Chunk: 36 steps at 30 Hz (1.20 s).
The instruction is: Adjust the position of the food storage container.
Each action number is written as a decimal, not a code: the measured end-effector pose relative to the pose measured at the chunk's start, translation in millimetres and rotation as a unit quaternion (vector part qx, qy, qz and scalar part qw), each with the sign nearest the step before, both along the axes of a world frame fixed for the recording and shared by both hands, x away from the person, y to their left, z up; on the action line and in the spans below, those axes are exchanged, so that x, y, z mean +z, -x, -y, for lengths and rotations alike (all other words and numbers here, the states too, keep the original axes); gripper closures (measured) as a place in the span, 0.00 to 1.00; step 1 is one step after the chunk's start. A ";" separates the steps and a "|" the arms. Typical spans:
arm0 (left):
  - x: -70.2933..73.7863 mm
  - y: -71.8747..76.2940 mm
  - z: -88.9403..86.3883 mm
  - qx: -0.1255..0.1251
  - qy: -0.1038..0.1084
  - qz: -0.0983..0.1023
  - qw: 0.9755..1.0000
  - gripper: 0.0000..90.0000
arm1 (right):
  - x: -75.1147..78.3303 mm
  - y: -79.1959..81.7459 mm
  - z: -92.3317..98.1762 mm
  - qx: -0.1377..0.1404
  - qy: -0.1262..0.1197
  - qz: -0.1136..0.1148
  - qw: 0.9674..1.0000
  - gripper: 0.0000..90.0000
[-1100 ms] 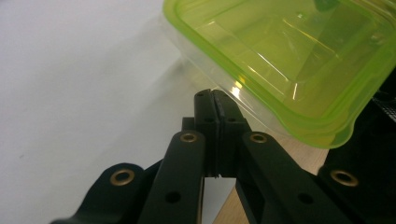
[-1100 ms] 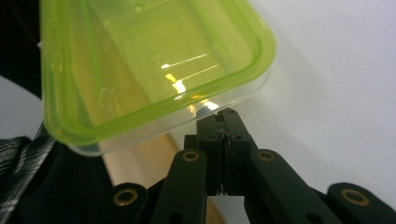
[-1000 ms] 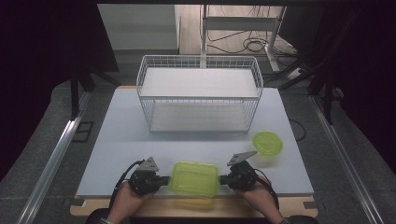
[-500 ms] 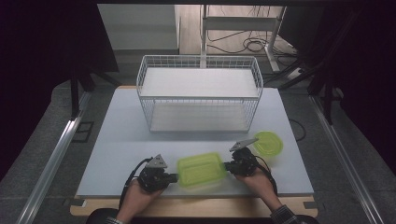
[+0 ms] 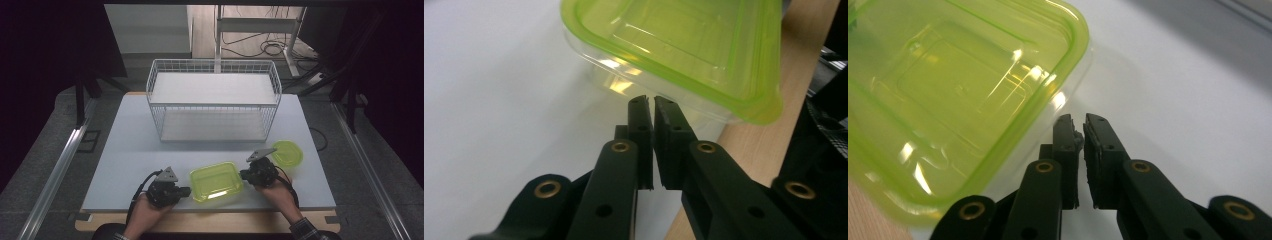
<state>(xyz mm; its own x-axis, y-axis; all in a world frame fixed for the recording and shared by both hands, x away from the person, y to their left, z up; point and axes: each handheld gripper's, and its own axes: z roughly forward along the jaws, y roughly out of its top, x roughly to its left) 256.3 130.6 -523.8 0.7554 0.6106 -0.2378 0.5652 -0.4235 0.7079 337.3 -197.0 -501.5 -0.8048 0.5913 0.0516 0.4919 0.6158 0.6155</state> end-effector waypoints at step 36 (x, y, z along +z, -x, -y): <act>-0.3 25.4 -23.7 0.075 -0.066 0.070 0.993 0.08 | 7.9 40.0 36.9 -0.043 -0.048 0.044 0.997 0.28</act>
<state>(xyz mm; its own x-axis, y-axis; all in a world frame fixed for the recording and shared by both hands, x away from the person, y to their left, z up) 230.9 154.3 -524.1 0.6729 0.7382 -0.0482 0.5298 -0.4354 0.7278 297.2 -233.9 -493.5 -0.7548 0.6545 0.0435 0.4827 0.5094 0.7124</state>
